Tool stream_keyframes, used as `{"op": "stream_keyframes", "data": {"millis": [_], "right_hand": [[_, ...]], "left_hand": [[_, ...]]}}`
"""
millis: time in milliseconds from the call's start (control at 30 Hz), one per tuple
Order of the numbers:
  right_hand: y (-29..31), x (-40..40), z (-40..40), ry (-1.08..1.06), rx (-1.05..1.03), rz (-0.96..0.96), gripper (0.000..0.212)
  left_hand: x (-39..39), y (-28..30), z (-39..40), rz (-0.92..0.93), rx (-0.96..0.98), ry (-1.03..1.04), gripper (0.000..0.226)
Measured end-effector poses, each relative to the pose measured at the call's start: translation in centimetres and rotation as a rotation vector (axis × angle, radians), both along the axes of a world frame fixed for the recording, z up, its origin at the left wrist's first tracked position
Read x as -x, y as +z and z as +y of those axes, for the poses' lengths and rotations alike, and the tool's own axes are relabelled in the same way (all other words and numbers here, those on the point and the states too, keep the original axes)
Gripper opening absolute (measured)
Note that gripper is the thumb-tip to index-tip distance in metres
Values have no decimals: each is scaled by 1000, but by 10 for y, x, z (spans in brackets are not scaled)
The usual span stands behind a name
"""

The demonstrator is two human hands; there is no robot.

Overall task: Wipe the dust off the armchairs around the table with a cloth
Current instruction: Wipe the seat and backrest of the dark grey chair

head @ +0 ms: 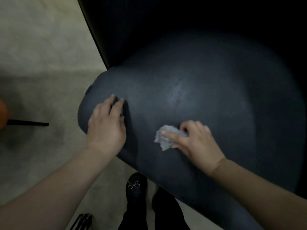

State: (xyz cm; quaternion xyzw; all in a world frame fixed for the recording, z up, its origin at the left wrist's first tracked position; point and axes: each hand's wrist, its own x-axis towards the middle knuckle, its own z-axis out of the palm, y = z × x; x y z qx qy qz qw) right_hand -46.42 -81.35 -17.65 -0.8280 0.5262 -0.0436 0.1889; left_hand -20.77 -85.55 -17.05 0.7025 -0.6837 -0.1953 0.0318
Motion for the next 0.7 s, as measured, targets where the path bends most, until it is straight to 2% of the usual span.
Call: {"op": "stream_keyframes", "data": {"millis": [167, 233, 533, 700], "right_hand": [[38, 37, -14, -596, -25, -28, 42], [64, 39, -18, -736, -72, -86, 42], [196, 27, -6, -935, -76, -339, 43], [231, 8, -9, -998, -94, -392, 43]], "left_hand": [[15, 43, 5, -66, -80, -61, 51], [20, 68, 3, -82, -78, -86, 51], [27, 199, -5, -74, 23, -169, 48], [18, 233, -16, -83, 10, -206, 49]]}}
